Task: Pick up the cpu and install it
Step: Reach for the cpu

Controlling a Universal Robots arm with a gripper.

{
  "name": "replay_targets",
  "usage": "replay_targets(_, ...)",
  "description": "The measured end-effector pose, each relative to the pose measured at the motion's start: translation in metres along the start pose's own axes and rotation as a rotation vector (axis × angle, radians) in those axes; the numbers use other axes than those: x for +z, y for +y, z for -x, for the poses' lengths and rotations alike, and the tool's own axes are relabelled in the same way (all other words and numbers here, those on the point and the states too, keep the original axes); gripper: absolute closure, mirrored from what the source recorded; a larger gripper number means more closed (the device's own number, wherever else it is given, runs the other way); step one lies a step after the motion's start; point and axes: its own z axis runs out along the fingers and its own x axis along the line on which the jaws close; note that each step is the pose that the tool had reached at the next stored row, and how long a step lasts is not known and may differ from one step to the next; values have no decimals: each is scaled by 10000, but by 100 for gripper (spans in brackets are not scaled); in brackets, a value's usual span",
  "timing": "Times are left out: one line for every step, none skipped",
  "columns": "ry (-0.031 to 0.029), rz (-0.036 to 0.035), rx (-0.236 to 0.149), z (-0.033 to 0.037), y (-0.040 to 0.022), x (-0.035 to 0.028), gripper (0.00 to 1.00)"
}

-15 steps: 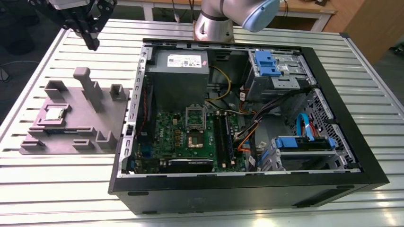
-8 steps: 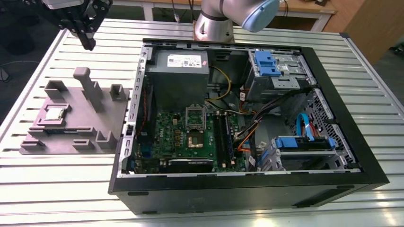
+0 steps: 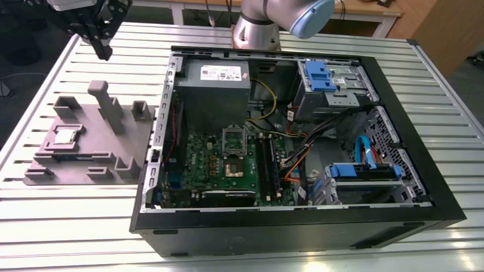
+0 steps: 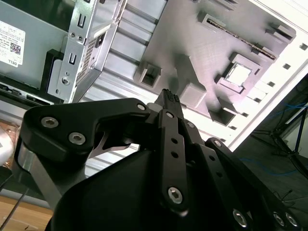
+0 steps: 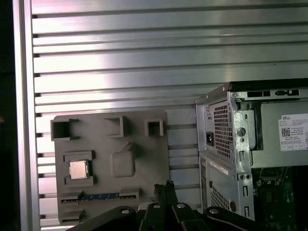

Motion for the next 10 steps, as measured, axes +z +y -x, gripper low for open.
replay_targets(0, 0, 0, -1, 0, 0, 90)
replay_targets(0, 0, 0, -2, 0, 0, 90)
replay_targets(0, 0, 0, -4, 0, 0, 90)
replay_targets(0, -1, 0, -5, 0, 0, 90)
replay_targets(0, 0, 0, -21, -2, 0, 90)
replay_targets(0, 0, 0, -36, -3, 0, 90)
replay_targets(0, 0, 0, -38, -3, 0, 90)
replay_targets(0, 0, 0, -39, -3, -1, 90)
replay_targets(1, 0, 0, -42, -3, -1, 90)
replay_targets(0, 0, 0, -44, -3, 0, 90)
